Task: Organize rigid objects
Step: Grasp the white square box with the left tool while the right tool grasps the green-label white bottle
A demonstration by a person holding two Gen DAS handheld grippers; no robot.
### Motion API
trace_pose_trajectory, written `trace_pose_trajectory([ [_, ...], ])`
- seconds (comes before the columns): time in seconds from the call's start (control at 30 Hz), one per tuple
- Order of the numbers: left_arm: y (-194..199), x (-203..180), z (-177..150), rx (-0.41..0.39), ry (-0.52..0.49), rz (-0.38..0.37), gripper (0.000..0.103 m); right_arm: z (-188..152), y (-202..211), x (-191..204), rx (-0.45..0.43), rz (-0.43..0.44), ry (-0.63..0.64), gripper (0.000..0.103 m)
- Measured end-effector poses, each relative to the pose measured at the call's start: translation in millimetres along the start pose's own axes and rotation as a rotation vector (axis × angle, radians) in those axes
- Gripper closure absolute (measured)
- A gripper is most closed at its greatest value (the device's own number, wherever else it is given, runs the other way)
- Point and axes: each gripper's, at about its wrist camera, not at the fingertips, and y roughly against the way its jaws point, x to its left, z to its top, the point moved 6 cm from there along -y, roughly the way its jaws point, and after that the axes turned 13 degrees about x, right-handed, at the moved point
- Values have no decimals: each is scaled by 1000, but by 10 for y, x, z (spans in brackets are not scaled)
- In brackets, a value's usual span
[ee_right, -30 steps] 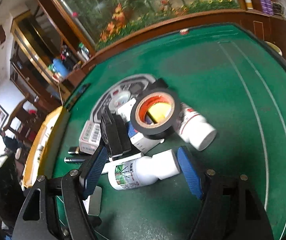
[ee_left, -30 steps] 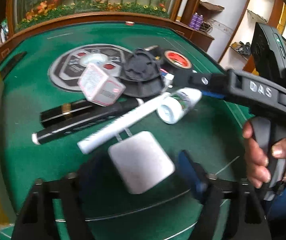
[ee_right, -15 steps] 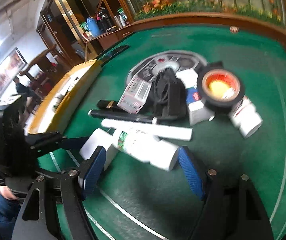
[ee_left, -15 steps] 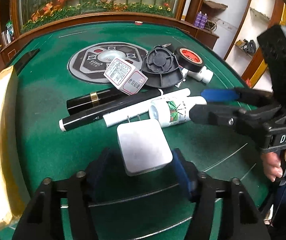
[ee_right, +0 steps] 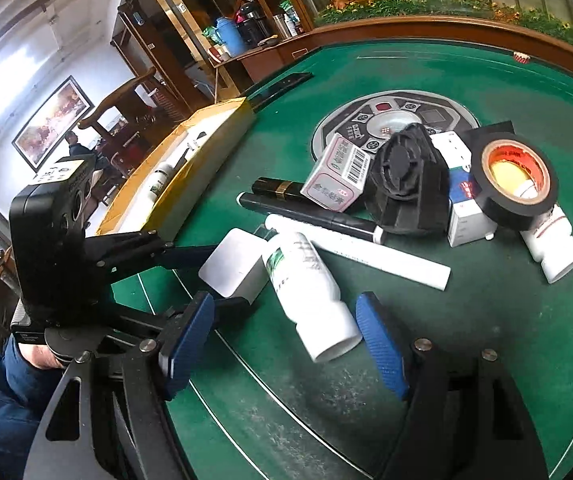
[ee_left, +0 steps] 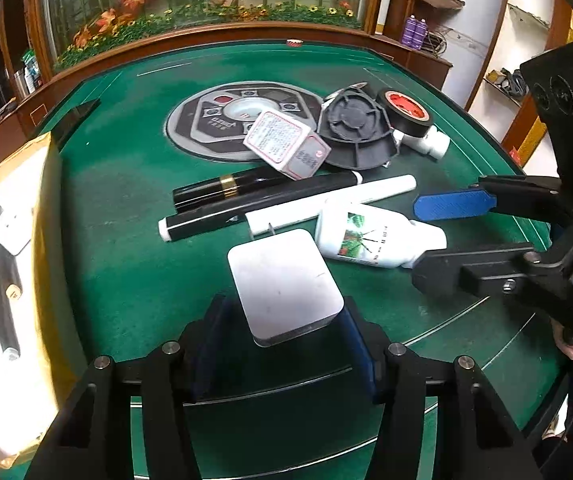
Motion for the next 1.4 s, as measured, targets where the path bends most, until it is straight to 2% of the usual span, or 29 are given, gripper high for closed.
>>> trace_pose_trajectory([
  [0.1, -8, 26, 15, 6, 11, 9, 39, 46, -52, 34, 10, -80, 22, 31],
  [0.17, -22, 54, 39, 9, 28, 10, 26, 97, -122, 51, 33, -138, 40, 38],
  [0.23, -46, 65, 67, 10, 33, 4, 25, 133, -209, 60, 65, -166, 53, 54],
  [0.4, -110, 78, 124, -3, 16, 66, 24, 110, -318, -17, 74, -177, 28, 67],
  [0.47, -75, 71, 130, -21, 11, 57, 52, 96, -303, -40, 64, -176, 19, 67],
  [0.63, -27, 83, 76, -27, 19, 62, 52, 63, -242, -92, 40, -157, -10, 67],
  [0.9, 78, 59, 55, -55, 41, 1, 53, 106, -90, -51, -24, -64, -33, 67],
  [1.4, 427, 206, 13, -141, 85, -67, 55, 172, -42, -24, -73, 22, -123, 67],
])
